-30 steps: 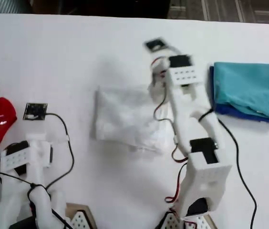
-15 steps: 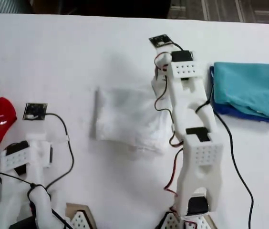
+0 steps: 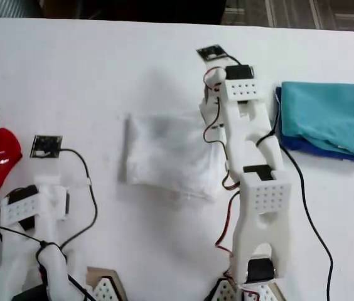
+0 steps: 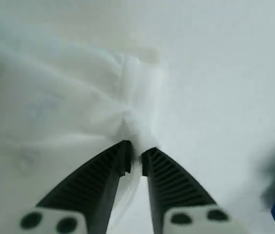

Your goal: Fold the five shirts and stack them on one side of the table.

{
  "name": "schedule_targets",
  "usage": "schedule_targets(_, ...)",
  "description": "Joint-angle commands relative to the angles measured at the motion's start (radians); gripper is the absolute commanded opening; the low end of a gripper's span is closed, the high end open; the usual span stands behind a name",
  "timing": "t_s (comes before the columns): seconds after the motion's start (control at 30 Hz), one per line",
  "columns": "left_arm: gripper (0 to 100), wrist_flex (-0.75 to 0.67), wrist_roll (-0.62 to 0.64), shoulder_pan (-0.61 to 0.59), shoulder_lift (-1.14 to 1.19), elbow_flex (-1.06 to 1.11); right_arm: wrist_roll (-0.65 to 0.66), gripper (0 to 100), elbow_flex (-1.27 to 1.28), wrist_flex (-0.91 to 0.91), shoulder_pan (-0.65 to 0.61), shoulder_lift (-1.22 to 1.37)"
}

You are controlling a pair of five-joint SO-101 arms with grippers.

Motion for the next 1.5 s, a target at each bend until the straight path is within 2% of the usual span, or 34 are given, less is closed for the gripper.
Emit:
schedule_targets(0.0,3,-0.012,0.008,-0.003,-0.021,-0.002,-0.011,1.9,-0.066,0.012,0.015,-0.010)
schedule_targets(0.23,3,-0.012,0.008,-0.003,-0.021,-0.002,-0.011,2.0,-0.087,0.010,0.015,-0.013)
schedule_targets(0.5,3,-0.012,0.008,-0.003,-0.021,-0.002,0.009,2.0,-0.370,0.059,0.008,-0.001)
schedule_targets(0.63,3,-0.012,0.008,-0.003,-0.021,-0.002,0.074,2.0,-0.377,0.054,0.008,0.004)
schedule_targets(0.83,3,-0.012,0.008,-0.003,-0.021,-0.002,0.084,2.5,-0.373,0.058,0.008,0.110)
schedule_targets(0.9,3,-0.012,0.008,-0.003,-0.021,-0.002,0.081,4.5,-0.374,0.059,0.010,0.128)
schedule_targets(1.03,3,-0.012,0.008,-0.003,-0.021,-0.008,0.075,14.9,-0.376,0.073,0.024,0.073)
schedule_targets(1.1,3,0.015,0.003,-0.006,-0.017,-0.050,0.074,10.9,-0.374,0.111,0.025,0.002)
schedule_targets(1.17,3,0.092,0.003,-0.002,-0.015,-0.137,0.057,1.9,-0.368,0.174,0.024,-0.067)
schedule_targets(1.27,3,0.218,0.005,0.032,-0.012,-0.351,-0.028,2.0,-0.353,0.255,0.030,-0.142)
schedule_targets(1.4,3,0.311,0.018,0.189,0.044,-0.608,-0.044,2.3,-0.155,0.251,0.015,-0.266)
schedule_targets(1.47,3,0.348,0.077,0.270,0.152,-0.736,-0.044,2.3,-0.008,0.223,-0.001,-0.341)
